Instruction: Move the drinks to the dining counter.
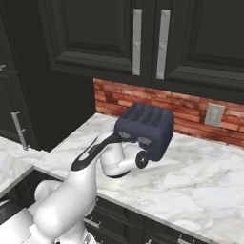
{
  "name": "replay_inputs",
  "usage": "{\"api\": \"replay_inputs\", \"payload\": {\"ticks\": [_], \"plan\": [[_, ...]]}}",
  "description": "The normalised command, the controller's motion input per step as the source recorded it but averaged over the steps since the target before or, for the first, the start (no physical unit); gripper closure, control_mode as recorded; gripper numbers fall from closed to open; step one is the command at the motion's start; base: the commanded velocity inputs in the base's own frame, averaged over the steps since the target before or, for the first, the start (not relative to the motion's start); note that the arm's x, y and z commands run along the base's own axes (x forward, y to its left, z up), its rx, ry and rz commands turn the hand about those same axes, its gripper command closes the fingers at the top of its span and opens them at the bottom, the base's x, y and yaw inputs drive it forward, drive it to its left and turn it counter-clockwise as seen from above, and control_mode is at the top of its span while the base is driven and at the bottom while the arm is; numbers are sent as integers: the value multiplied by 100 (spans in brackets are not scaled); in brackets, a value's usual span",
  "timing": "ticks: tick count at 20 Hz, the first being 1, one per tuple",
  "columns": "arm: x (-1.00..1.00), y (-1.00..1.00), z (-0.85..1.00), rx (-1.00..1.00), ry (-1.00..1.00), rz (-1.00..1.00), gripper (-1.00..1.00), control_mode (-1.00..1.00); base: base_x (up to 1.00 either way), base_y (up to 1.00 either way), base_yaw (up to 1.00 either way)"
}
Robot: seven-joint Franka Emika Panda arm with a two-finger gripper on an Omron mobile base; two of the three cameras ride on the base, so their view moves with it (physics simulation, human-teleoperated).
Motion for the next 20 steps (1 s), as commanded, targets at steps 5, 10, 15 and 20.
{"api": "replay_inputs", "payload": {"ticks": [5,10,15,20], "plan": [[7,0,-23,0,-3,-6,-100,-100,0,0,0],[7,0,-26,0,-8,-9,-100,-100,0,0,0],[12,0,-11,0,-10,-10,-100,-100,0,0,0],[12,0,0,0,-10,-7,-100,-100,0,0,0]]}}
